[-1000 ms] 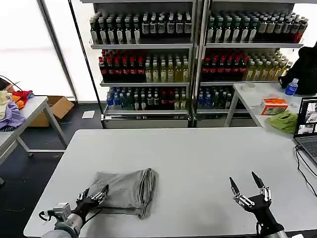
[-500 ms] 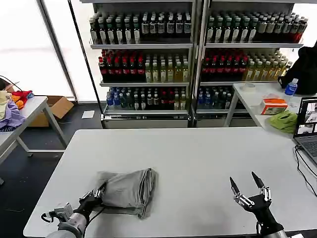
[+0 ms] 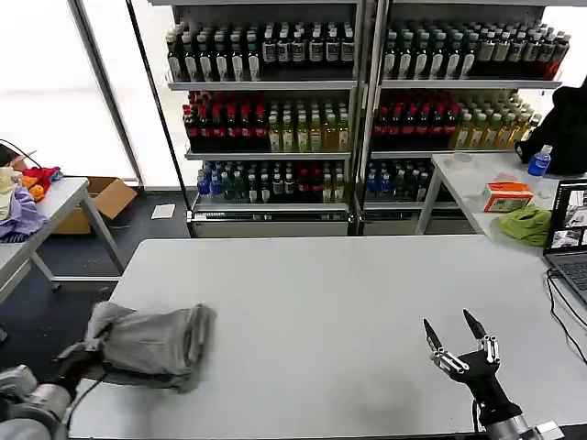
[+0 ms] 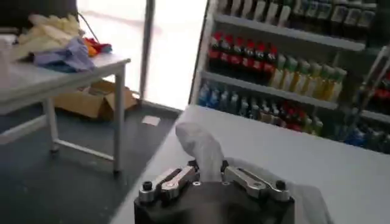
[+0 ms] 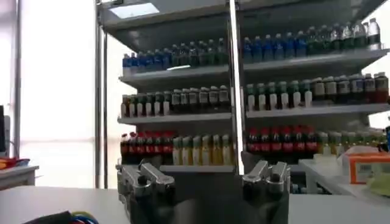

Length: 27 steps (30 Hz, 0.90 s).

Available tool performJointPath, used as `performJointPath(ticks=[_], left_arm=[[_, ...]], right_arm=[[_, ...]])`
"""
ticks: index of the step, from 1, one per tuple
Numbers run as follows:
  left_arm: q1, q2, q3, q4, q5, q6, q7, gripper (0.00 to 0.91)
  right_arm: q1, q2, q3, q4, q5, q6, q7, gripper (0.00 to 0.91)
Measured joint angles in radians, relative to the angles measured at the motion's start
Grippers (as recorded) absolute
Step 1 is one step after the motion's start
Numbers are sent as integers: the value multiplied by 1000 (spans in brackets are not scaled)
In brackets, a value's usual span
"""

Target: Fold and organize the clothes.

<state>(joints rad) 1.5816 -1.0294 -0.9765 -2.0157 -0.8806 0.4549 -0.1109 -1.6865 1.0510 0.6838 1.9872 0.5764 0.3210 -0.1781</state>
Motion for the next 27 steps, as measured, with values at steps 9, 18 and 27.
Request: performJointPath(ticks=[9,18,27], left_arm=[[2,164,-122,-39,-85,30,-39,30],[-83,131,163,-105,57,-11,-159,30],[-299,-35,728,5,133,-20,-310,30]], right_arm=[[12,12,-4,5,15,-2,1,907],[0,22,5,22,22,-8,-2,907],[-13,32,-4,14,12,-13,7,907]])
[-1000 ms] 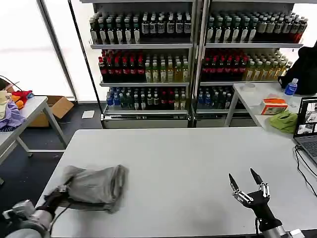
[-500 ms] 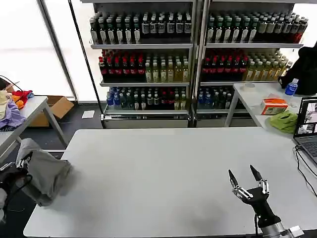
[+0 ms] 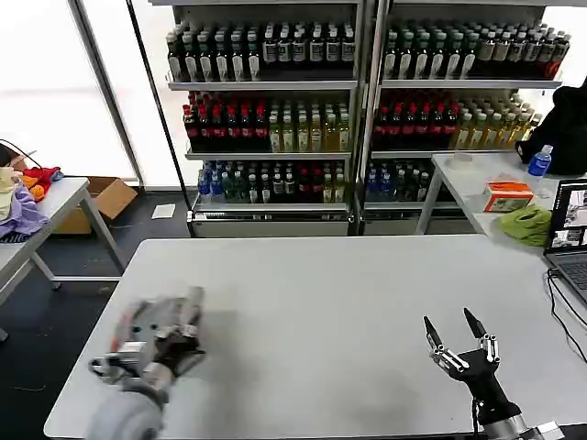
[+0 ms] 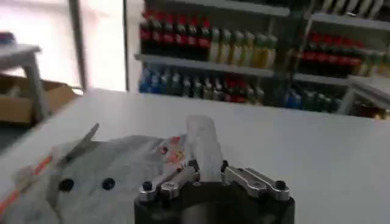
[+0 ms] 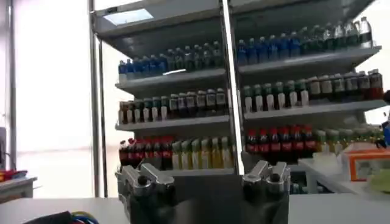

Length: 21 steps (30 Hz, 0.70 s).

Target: Fold and organize the clothes.

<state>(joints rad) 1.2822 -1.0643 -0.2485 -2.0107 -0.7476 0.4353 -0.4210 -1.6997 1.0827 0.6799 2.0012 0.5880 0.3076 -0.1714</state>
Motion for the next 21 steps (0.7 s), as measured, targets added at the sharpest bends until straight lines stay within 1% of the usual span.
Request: performJointPath(ticks=[1,2,3,4,5,9,13,17,21], left_arm=[[-28,-24,55,23,0,0,-14,30],[-59,-51,113,51,0,-1,-29,81],[-86,-75,160,75,-1,-2,-44,373],[-113,-98,200,96,-2,-4,-58,605],[-143,-123,241,117,-6,-5,-75,907],[-233,-209,353,174,-40,-8,-109,907],[-293,-256,416,191,-77,-11,-117,907],[-324,-271,445,167,-101,-19,-108,907],[-335,-262,432,119,-131,-30,-82,907]], right_arm=[[0,-1,-2,-1,-3,-4,3,907],[0,-2,-5,-3,-5,-8,6,907],[-1,-4,-9,-3,-9,-15,11,907],[0,-6,-13,-3,-12,-23,16,907],[1,-9,-18,-3,-15,-31,21,907],[12,-22,-48,3,-21,-79,47,907],[30,-33,-90,3,-14,-141,71,907],[58,-45,-140,11,10,-217,98,907],[98,-49,-194,16,51,-301,134,907]])
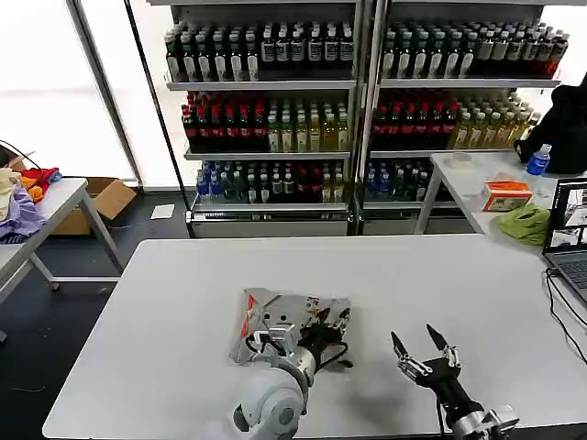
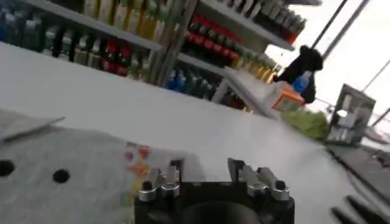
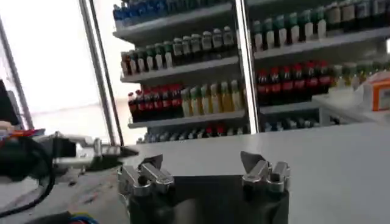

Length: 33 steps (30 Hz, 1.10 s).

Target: Fold and organize the clothes.

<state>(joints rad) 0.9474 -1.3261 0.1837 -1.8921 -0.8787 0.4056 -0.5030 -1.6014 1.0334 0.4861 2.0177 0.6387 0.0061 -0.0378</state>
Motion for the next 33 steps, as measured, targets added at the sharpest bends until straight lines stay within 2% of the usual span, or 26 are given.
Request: performJointPath(ticks=[5,13,15,16,17,18,19,27,33], left_arm=[[20,44,-79,-84,-23,-18,44,907],[141,154,-306,-193,73,-59,190,907],[177,170,-370,-207,108,-72,223,907],[195,175,-399,-212,123,-78,238,907],[212,180,-428,-218,140,-84,252,907],[230,184,-457,-225,156,-91,266,907],[248,185,-484,-231,172,-98,279,907],[374,184,-659,-283,274,-149,361,907],[437,176,-740,-306,304,-170,387,907]], right_arm=[[66,4,-76,-4,46,-88,51,907],[201,44,-211,-38,103,-190,170,907],[234,54,-242,-49,123,-210,196,856],[248,59,-255,-55,134,-220,208,806],[261,64,-268,-61,146,-229,221,544],[275,70,-282,-65,161,-240,235,91],[287,76,-293,-69,174,-249,247,0],[360,110,-369,-94,256,-301,346,0],[372,110,-383,-93,283,-318,378,0]])
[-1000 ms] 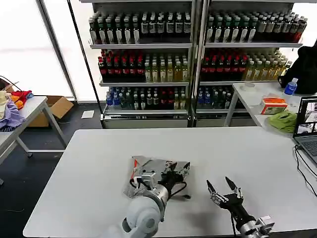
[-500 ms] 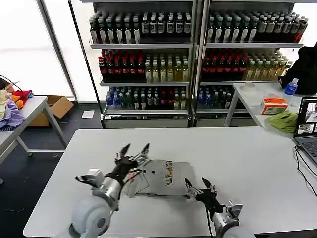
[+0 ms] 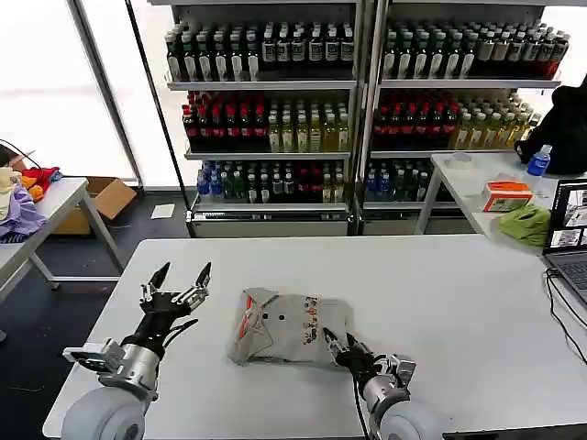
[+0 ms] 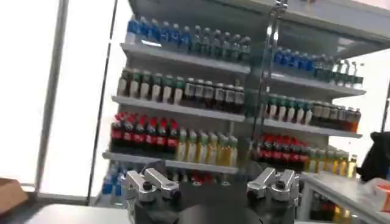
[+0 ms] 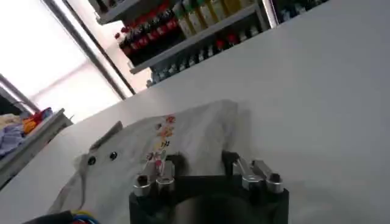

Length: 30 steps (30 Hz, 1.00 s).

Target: Fold and organize the clothes.

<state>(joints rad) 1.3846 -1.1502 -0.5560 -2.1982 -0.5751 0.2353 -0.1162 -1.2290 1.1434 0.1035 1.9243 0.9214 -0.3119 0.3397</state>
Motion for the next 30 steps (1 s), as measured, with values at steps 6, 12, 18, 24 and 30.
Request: performJointPath(ticks=[6,12,18,24,30], left_arm=[[35,-6,-35,-12,10,-8,13,907],[48,-15,-47,-23,-4,-6,13,907],[48,-23,-47,-24,-19,1,8,907],[50,-29,-45,-24,-31,7,7,907],[62,-29,-53,-33,-39,8,6,907]], right_arm=[[-1,-15,14,9,16,-19,2,0],[-3,-57,60,23,-2,-54,-31,0],[1,-127,111,11,-83,-108,-85,907],[-10,-165,155,14,-150,-142,-119,907],[-44,-178,203,56,-199,-140,-117,907]])
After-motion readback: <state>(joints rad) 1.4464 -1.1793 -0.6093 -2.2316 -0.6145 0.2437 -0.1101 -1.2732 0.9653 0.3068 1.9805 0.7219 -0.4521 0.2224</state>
